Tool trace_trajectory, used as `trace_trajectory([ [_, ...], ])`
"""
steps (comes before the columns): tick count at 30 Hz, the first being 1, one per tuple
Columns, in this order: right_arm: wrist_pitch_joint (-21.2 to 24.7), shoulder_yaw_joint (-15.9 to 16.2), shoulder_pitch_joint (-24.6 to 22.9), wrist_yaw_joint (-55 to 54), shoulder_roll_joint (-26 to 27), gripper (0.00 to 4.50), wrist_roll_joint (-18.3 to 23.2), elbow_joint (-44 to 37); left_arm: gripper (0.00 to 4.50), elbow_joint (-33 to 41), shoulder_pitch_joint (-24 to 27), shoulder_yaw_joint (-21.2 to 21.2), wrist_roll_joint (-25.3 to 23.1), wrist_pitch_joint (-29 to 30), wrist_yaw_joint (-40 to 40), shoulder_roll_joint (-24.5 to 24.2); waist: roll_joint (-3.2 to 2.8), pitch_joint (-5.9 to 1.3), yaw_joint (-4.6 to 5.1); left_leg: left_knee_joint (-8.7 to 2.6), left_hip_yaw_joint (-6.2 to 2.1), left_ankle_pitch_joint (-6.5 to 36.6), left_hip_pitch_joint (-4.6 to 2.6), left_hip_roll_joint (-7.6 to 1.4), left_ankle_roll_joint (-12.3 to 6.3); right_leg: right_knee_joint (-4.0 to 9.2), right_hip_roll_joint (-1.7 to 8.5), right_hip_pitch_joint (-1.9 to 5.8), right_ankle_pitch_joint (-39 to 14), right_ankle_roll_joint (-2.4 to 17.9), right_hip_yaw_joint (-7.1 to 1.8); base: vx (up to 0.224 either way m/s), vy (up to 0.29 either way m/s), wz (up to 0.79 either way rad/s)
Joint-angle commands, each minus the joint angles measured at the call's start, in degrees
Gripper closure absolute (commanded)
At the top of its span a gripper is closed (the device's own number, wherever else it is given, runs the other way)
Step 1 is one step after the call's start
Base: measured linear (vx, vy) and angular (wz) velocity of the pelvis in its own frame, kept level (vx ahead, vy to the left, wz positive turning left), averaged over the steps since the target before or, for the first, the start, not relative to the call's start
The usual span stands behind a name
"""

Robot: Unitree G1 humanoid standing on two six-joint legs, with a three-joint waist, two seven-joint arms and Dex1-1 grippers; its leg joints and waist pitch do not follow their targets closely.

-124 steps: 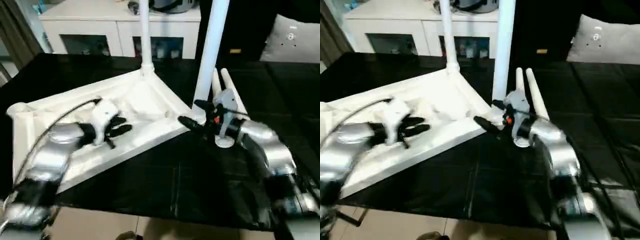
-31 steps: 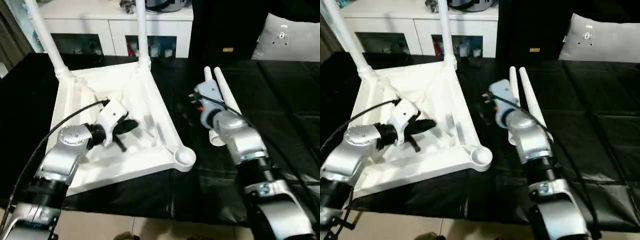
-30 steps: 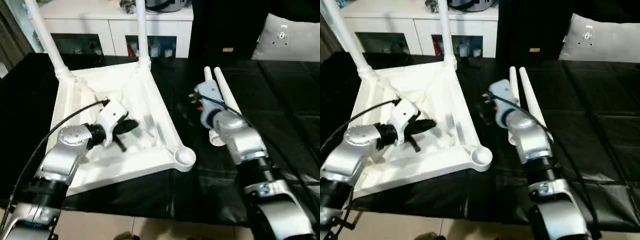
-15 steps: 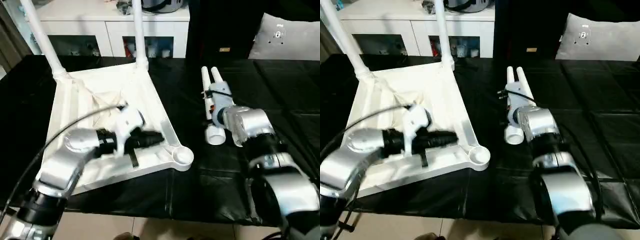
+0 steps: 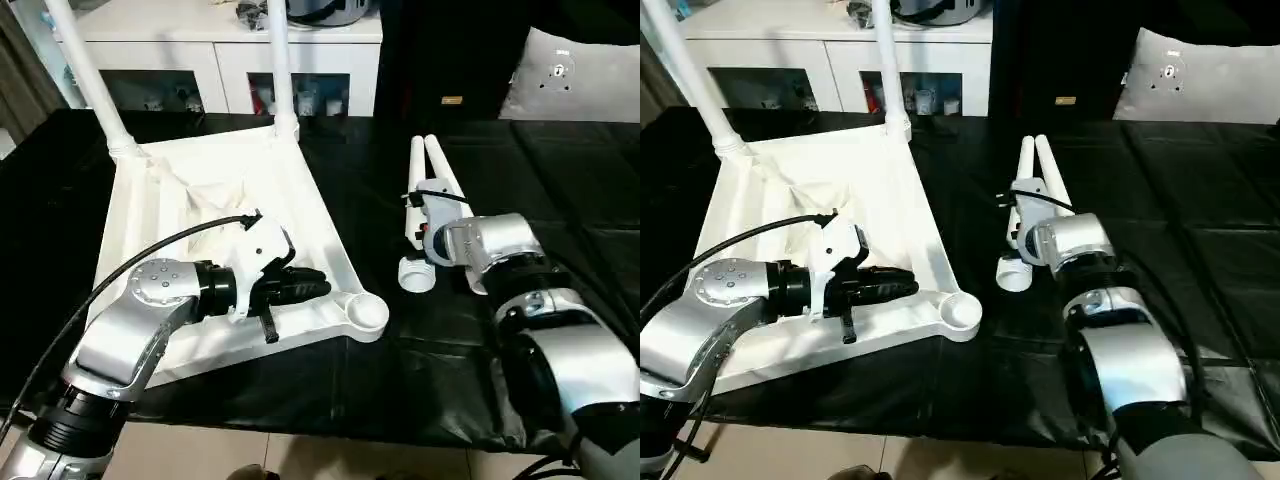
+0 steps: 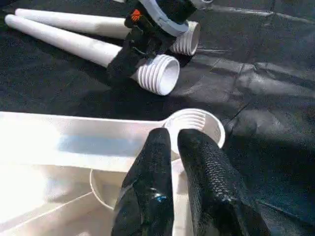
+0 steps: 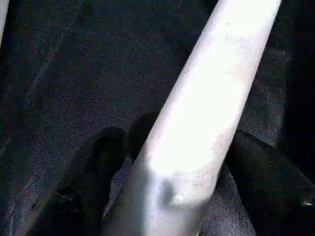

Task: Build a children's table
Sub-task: Pick table leg

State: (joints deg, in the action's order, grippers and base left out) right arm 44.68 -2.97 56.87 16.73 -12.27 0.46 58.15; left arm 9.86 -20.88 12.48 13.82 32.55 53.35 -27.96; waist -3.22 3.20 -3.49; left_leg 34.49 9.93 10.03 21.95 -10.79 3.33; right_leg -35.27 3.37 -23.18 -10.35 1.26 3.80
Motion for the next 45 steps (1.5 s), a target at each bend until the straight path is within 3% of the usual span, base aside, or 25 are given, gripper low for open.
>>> trace_trajectory([
  [1, 0.7, -0.9, 0.7, 0.2, -0.7, 1.24, 0.7, 1.7, 3.69, 0.9, -1.3, 0.6, -0.3, 0.4, -0.4, -0.1, 0.12, -4.02, -0.12, -3.62, -0.49, 11.3, -1.05, -1.8, 1.38, 3.75, 4.09, 2.84, -12.0, 11.9, -2.61, 0.0, 0.0, 0.0],
  [7, 1.0, -0.8, 0.7, 1.3, -1.7, 1.54, 0.7, 1.9, 3.69, 0.3, -1.7, 1.1, -0.6, 0.1, 0.1, -0.4, -0.13, -4.03, -0.08, -3.58, -0.54, 12.0, -1.02, -1.77, 1.5, 3.82, 4.03, 2.91, -12.5, 11.8, -2.49, 0.0, 0.0, 0.0],
  [9, 0.8, -0.9, 0.6, 1.5, -2.1, 1.8, 0.8, 2.2, 3.69, -0.3, -2.1, 1.3, -0.8, -0.2, 0.0, -0.1, 0.28, -4.06, -0.1, -3.53, -0.46, 11.7, -1.0, -1.74, 1.33, 3.8, 4.0, 2.93, -12.1, 12.0, -2.53, 0.0, 0.0, 0.0],
  [10, 0.8, -0.9, 0.6, 1.5, -2.2, 1.91, 0.9, 2.3, 3.69, -0.5, -2.2, 1.4, -0.9, -0.4, -0.1, 0.0, 0.17, -4.04, -0.13, -3.54, -0.51, 11.7, -0.99, -1.75, 1.33, 3.76, 4.03, 2.93, -12.3, 12.0, -2.52, 0.0, 0.0, 0.0],
  [11, 0.8, -1.0, 0.5, 1.6, -2.3, 1.91, 1.0, 2.2, 3.69, -0.5, -2.3, 1.5, -0.9, -0.3, -0.2, 0.2, 0.86, -4.04, -0.04, -3.51, -0.38, 11.5, -0.94, -1.76, 1.15, 3.88, 4.02, 2.98, -12.4, 12.0, -2.55, 0.0, 0.0, 0.0],
  [12, 0.8, -1.1, 0.5, 1.7, -2.5, 1.99, 1.0, 2.2, 3.69, -0.6, -2.4, 1.5, -0.9, -0.3, -0.3, 0.4, 0.66, -4.08, -0.17, -3.5, -0.48, 11.2, -0.95, -1.79, 1.15, 3.68, 4.14, 3.05, -12.4, 12.1, -2.56, 0.0, 0.0, 0.0],
  [13, 0.8, -1.4, 0.3, 2.0, -2.8, 1.99, 1.3, 2.2, 3.69, -0.4, -2.4, 1.7, -0.9, -0.2, -0.9, 0.7, 1.13, -4.06, -0.29, -3.46, -0.4, 10.5, -0.85, -1.76, 0.85, 3.66, 4.2, 3.07, -12.6, 11.9, -2.58, 0.0, 0.0, 0.0],
  [16, 0.8, -1.6, -0.1, 2.2, -2.8, 2.36, 1.5, 2.1, 3.69, 0.2, -1.9, 1.6, -0.9, 0.0, -1.2, 0.4, 0.62, -4.12, -0.27, -3.41, -0.41, 9.7, -0.88, -1.82, 0.71, 3.59, 4.08, 2.93, -11.7, 11.9, -2.54, 0.0, 0.0, 0.0],
  [20, 0.5, -2.5, -1.9, 1.8, -2.7, 2.57, 2.2, 0.3, 3.69, -0.8, -1.5, 0.8, -1.2, -0.8, -2.8, 1.0, 0.74, -4.01, -0.18, -3.45, -0.38, 10.5, -0.88, -1.77, 0.74, 3.79, 4.06, 2.93, -12.6, 11.8, -2.53, 0.0, 0.0, 0.0],
  [23, -0.7, -3.5, -3.5, 2.0, -3.0, 2.6, 3.1, -2.6, 3.69, -3.2, -3.0, -0.2, -2.6, -1.7, -7.1, 3.6, 0.49, -3.92, -0.14, -3.41, -0.29, 12.0, -1.23, -1.74, 1.12, 4.34, 3.96, 2.73, -14.1, 10.6, -2.63, 0.0, 0.0, 0.0],
  [27, -5.5, -6.1, -7.1, 2.4, -3.2, 2.61, 5.6, -9.2, 3.69, -5.5, -4.7, -1.0, -3.5, -1.0, -11.6, 6.7, 0.78, -4.22, -0.1, -3.52, -0.62, 11.2, -0.89, -1.65, 1.13, 4.11, 4.11, 3.26, -14.0, 10.1, -2.45, 0.0, 0.0, 0.0],
  [29, -8.2, -10.0, -10.8, 6.3, -2.1, 2.62, 10.8, -17.4, 3.69, -7.6, -5.7, -3.7, -1.8, -2.4, -14.8, 10.0, 0.24, -4.33, -0.1, -3.35, -0.63, 10.8, -0.8, -1.55, 0.36, 4.17, 4.03, 3.42, -12.3, 9.8, -2.49, 0.0, 0.0, 0.0],
  [30, -8.2, -10.0, -10.8, 6.3, -2.1, 2.62, 10.8, -17.4, 3.69, -7.6, -5.7, -3.7, -1.8, -2.4, -14.8, 10.0, 0.49, -4.37, -0.12, -3.28, -0.44, 10.1, -0.72, -1.51, -0.26, 4.44, 3.97, 3.44, -11.4, 9.8, -2.52, 0.0, 0.0, 0.0],
  [31, -7.4, -12.2, -12.1, 7.8, -1.4, 2.62, 13.5, -20.8, 3.54, -8.4, -6.2, -5.0, -0.9, -2.9, -16.1, 11.3, 0.43, -4.46, -0.12, -3.19, -0.48, 8.5, -0.48, -1.45, -1.36, 4.19, 3.91, 3.52, -9.2, 10.7, -2.43, 0.0, 0.0, 0.0],
  [32, -7.4, -12.2, -12.1, 7.8, -1.4, 2.62, 13.5, -20.8, 3.54, -8.4, -6.2, -5.0, -0.9, -2.9, -16.1, 11.3, 0.43, -4.46, -0.12, -3.19, -0.48, 8.5, -0.48, -1.45, -1.36, 4.19, 3.91, 3.52, -9.2, 10.7, -2.43, 0.0, 0.0, 0.0],
  [33, -5.6, -14.8, -14.5, 12.5, -0.3, 2.62, 18.9, -26.5, 3.43, -9.5, -7.4, -7.4, 1.8, -2.2, -17.2, 13.7, 0.49, -4.64, -0.07, -3.13, -0.63, 7.7, -0.43, -1.49, -1.57, 3.9, 3.95, 3.61, -8.7, 11.3, -2.3, 0.0, 0.0, 0.0],
  [34, -3.9, -16.3, -16.9, 16.6, 0.6, 2.62, 23.5, -31.5, 3.33, -10.1, -8.7, -9.3, 4.3, -1.0, -17.8, 15.7, -0.34, -4.3, -0.3, -2.92, -0.1, 9.1, -0.71, -1.24, -2.75, 4.77, 3.71, 3.53, -8.9, 10.8, -2.42, 0.0, 0.0, 0.0],
  [35, -3.9, -16.3, -16.9, 16.6, 0.6, 2.62, 23.5, -31.5, 3.26, -10.1, -8.7, -9.3, 4.3, -1.0, -17.8, 15.7, -0.01, -4.8, -0.58, -3.07, -0.72, 7.7, -0.59, -1.77, -3.3, 4.0, 3.92, 3.79, -7.0, 11.6, -2.21, 0.0, 0.0, 0.0],
  [36, -2.5, -17.5, -21.7, 25.2, 1.7, 2.62, 31.7, -39.9, 3.22, -10.2, -11.3, -12.7, 9.8, 1.8, -18.3, 19.4, 0.11, -4.72, -0.46, -3.12, -0.65, 6.9, -0.27, -1.62, -3.66, 3.89, 3.71, 3.82, -6.3, 11.7, -2.08, 0.0, 0.0, 0.0],
  [37, -2.0, -17.6, -23.5, 28.2, 1.9, 2.62, 34.9, -42.7, 3.17, -10.0, -12.4, -14.2, 12.5, 3.3, -18.8, 21.0, -0.07, -4.84, -1.31, -2.73, -0.42, 7.1, -0.62, -1.78, -4.7, 3.97, 4.09, 3.81, -5.6, 12.2, -2.17, 0.0, 0.0, 0.0],
  [38, -1.6, -17.6, -24.7, 29.9, 2.0, 2.62, 36.9, -44.7, 3.08, -9.8, -13.1, -15.2, 14.1, 4.2, -19.2, 22.2, 0.18, -4.81, -1.64, -2.77, -0.45, 6.1, -0.32, -1.88, -5.52, 3.98, 4.0, 3.82, -5.6, 12.8, -1.97, 0.0, 0.0, 0.0],
  [42, 0.7, -17.7, -27.3, 34.2, 2.1, 2.62, 41.7, -48.8, 2.74, -9.7, -15.4, -18.8, 20.3, 7.0, -21.4, 26.0, 0.4, -4.37, -2.23, -2.9, -0.39, 7.6, -0.51, -1.77, -4.52, 4.77, 4.06, 3.32, -12.9, 11.6, -1.92, 0.0, 0.0, 0.0],
  [43, 1.6, -17.8, -27.8, 34.9, 2.2, 2.63, 42.5, -49.6, 2.65, -9.8, -15.8, -19.4, 21.6, 7.5, -21.9, 26.7, 0.58, -4.14, -2.2, -3.06, -0.44, 8.9, -0.57, -1.59, -3.73, 5.38, 4.17, 3.25, -17.8, 9.7, -1.92, 0.0, 0.0, 0.0],
  [45, 2.6, -17.7, -28.7, 35.7, 2.2, 2.63, 43.4, -51.2, 2.47, -9.8, -16.4, -20.2, 23.6, 8.4, -22.4, 27.8, 0.59, -4.12, -2.2, -3.18, -0.54, 9.1, -0.7, -1.63, -3.27, 5.62, 4.12, 3.09, -19.6, 8.5, -1.95, 0.0, 0.0, 0.0],
])
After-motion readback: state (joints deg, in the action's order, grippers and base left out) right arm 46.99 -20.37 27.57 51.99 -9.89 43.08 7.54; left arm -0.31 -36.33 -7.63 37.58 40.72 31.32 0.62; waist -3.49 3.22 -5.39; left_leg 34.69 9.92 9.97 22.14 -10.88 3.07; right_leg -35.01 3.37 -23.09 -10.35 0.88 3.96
